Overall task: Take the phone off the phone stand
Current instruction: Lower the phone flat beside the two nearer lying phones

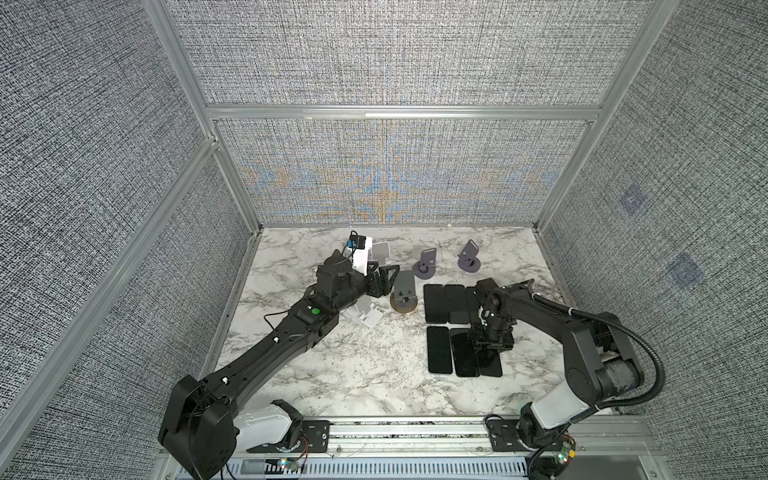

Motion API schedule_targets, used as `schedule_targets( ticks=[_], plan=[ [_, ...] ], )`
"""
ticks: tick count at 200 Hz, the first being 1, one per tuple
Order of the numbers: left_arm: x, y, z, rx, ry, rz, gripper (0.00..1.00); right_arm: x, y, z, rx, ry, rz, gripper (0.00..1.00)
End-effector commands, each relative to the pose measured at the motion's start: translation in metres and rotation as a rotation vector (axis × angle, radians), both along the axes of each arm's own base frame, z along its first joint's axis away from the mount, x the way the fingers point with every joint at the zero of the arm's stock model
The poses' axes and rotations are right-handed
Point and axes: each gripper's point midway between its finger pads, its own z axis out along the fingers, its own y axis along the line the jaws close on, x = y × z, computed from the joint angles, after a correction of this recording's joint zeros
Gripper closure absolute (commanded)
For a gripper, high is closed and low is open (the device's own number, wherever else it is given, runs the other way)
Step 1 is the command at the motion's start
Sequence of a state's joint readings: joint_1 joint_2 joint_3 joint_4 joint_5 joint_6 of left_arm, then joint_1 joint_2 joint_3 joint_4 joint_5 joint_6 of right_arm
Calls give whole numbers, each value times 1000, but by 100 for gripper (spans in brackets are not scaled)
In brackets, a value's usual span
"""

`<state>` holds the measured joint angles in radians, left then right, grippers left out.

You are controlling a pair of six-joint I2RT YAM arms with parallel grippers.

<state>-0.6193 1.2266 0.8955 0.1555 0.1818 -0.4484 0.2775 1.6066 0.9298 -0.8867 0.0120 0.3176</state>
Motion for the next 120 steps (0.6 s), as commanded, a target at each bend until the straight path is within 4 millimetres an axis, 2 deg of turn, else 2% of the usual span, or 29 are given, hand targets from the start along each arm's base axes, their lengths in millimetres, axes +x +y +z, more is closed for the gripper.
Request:
schedule_targets(
  ticks=[1, 55, 59, 95, 106, 120],
  plan=[
    [1, 2, 6, 0, -25, 5, 27, 7, -6, 3, -37, -17, 18, 38],
    [1, 1, 8, -5, -31, 2, 27, 6, -4, 3, -36, 26, 42, 35],
    [1, 1, 8, -5, -30, 2, 27, 17, -2, 10, -34, -8, 44, 35],
    [0, 2, 11, -3, -36, 3, 27, 31, -3, 42, -25, -129, 22, 37],
    [0, 3, 11, -1, -37, 5, 27, 30, 3, 51, 1, -160, 6, 42],
    [0, 3, 12, -3, -41, 4, 27, 19, 14, 56, 13, -167, 13, 47]
  ],
)
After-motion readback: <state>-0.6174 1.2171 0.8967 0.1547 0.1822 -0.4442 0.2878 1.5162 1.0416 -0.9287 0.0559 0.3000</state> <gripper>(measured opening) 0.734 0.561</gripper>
